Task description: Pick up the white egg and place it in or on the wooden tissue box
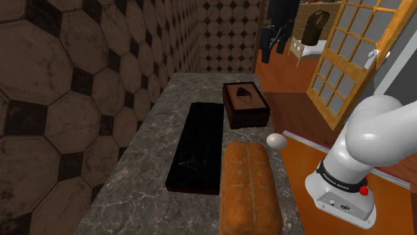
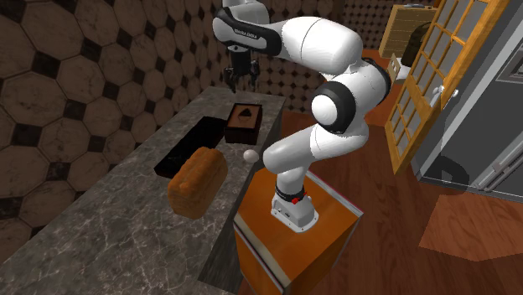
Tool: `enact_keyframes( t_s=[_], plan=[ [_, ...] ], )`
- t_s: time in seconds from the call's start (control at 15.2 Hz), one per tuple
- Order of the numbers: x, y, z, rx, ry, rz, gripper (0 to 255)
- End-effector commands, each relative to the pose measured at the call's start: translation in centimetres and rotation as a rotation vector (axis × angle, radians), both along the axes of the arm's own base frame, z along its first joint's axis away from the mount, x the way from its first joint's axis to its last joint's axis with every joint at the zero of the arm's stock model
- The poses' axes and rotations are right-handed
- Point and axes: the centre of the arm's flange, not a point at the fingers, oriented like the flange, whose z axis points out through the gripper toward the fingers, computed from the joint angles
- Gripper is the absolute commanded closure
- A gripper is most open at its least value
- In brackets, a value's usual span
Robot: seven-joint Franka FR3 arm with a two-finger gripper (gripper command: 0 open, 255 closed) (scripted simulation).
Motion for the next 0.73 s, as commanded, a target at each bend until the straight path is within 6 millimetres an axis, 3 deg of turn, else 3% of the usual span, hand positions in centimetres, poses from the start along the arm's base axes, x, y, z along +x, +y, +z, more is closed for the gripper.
enact_keyframes(
  t_s=[0.0, 0.66],
  plan=[
    [0.0, 0.0, 0.0, 0.000, 0.000, 0.000, 0],
    [-1.0, 3.6, -12.6, -0.022, 0.141, 0.214, 0]
  ],
)
